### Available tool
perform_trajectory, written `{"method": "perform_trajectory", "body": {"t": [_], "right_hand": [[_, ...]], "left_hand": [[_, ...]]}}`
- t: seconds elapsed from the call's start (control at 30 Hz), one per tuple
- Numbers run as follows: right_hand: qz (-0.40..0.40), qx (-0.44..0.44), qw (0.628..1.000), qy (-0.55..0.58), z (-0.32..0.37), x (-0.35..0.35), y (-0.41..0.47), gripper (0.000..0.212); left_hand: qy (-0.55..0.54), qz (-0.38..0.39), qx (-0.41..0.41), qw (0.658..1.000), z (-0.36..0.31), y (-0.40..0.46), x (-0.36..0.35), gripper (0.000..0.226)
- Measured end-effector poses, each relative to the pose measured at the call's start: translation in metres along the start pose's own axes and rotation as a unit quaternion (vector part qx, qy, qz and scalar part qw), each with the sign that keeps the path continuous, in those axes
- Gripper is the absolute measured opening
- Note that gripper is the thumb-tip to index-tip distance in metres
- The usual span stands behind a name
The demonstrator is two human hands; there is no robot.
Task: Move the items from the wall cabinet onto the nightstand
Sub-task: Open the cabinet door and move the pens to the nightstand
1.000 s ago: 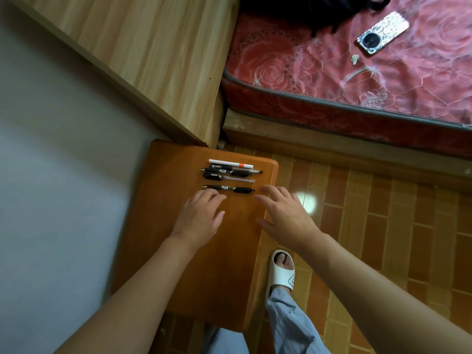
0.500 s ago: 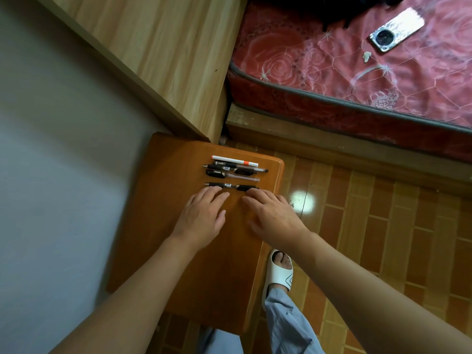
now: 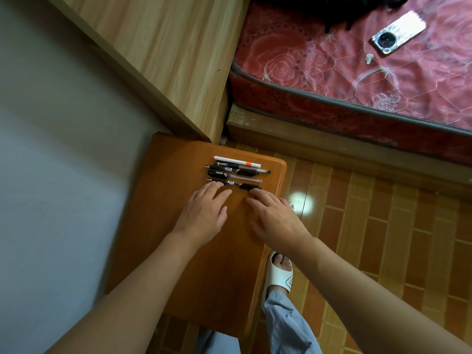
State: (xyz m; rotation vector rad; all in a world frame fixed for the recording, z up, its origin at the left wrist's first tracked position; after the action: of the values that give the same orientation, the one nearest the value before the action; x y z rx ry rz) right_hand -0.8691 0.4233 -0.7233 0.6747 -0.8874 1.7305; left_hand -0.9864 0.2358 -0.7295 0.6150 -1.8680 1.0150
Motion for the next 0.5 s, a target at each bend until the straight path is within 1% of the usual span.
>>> {"method": "perform_trajectory", "body": {"t": [0.23,0.5], "right_hand": [[-0.006,-0.004,1.0,-0.003,0.0006,0.0019,0.0015,0.056],[0.006,-0.008,1.0,-0.005,0.0014,0.0086,-0.0023,0.054]], "left_hand": [[-0.002,0.002,0.002,1.0,-0.0029,0.0002,0.0021,0.047],[0.003,-0.003,0.005,1.0,-0.0041,-0.0051,0.0102,0.046]]}}
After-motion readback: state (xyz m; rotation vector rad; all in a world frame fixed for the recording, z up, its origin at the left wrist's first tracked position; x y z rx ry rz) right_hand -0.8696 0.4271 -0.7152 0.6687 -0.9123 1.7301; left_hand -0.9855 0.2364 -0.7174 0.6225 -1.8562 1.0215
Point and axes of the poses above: each hand's wrist, its own y-axis towards the middle knuckle, its own x-axis out of the back of the hand, z = x × y, the point moved 1 cm from there along y, towards the middle knuckle, and after that the axes turned 13 degrees about x, right-handed, at the moved point
